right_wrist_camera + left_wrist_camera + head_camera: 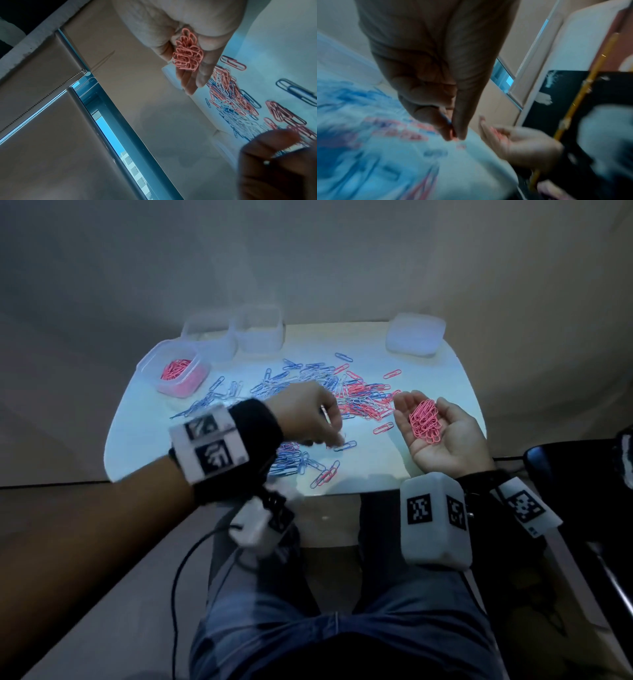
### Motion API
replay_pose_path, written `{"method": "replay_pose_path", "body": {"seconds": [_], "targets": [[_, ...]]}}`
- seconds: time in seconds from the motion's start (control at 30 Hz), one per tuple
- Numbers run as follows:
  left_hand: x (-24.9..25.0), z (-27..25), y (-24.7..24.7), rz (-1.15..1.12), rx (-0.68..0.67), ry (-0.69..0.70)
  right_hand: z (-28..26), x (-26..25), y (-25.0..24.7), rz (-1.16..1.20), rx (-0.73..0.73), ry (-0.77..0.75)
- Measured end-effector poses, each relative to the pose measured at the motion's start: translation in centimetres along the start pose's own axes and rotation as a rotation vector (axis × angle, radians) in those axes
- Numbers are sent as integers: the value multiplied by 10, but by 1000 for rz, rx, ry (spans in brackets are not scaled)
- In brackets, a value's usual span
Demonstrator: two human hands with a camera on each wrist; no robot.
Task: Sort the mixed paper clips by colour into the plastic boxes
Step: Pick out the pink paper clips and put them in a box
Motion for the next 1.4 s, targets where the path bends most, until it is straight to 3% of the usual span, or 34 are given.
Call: {"method": "replay_pose_path", "body": {"seconds": [0.17,0.47,0.53,0.67,0.9,1.1,1.23,1.4], "targets": [[-26,-18,32,189,76,41,0,6,3,-12,-1,13],[-39,-5,21,177,182,85,-5,4,2,-44,8,-5],[-41,-2,13,113,184,71,-4,6,3,-48,9,-4],[-40,-4,-7,-257,249,27,-4,5,1,-47,9,-9],[-40,-10,18,257,141,96,-1,11,5,-52,-2,15],[-43,-9,21,206,177,74,-2,10,2,-54,4,9],[-39,-2,7,147,287,114,-2,9,1,-48,13,10],[-22,22,-4,394,206,183,-2,7,2,-50,15,4]]}}
Point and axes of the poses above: each hand's wrist, its own z-axis towards the middle knuckle, its own y-axis out of the palm, x = y × z, the point moved 1 cm from there along z, towards the middle knuckle, and after that the axes turned 13 degrees about -z, right-handed, at the moved point
